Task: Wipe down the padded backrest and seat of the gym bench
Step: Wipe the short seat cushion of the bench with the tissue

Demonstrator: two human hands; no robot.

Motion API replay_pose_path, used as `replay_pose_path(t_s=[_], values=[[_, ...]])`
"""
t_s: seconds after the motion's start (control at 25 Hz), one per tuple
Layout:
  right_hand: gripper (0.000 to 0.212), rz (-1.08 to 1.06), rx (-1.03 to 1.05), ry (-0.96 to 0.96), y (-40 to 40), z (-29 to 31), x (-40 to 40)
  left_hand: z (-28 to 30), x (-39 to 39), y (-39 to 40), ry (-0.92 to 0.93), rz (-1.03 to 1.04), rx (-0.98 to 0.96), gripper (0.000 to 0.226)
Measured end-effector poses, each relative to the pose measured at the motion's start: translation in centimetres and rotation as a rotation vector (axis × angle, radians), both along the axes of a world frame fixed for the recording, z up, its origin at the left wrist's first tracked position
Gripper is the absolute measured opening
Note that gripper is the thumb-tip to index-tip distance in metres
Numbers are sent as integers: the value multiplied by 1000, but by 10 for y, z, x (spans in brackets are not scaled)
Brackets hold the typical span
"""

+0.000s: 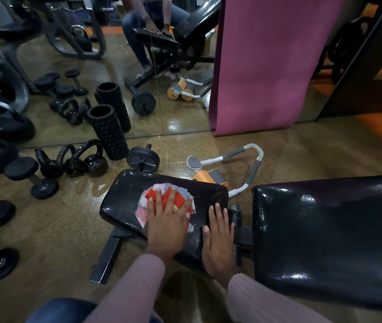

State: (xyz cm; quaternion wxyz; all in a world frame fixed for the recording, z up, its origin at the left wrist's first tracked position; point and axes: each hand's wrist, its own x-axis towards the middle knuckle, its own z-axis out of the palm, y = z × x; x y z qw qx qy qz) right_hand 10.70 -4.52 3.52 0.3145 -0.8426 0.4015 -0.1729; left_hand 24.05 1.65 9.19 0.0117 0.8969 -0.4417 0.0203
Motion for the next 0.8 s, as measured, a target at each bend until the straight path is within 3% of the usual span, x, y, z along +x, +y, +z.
replay_pose_path(t_s=[0.2,0.32,0.52,0.64,0.8], values=[[61,4,9,3,-1,0,-1,22,59,17,35,225,-90,46],[62,9,7,7,-4,-2,0,18,42,36,83,398,-234,47],[60,13,-3,-2,-4,1,2,-5,-19,24,29,209,-102,55],[62,36,-12,72,-8,8,7,9,23,5,-10,67,-45,48],[72,79,5,171,-3,10,-2,23,69,8,74,168,-32,46]])
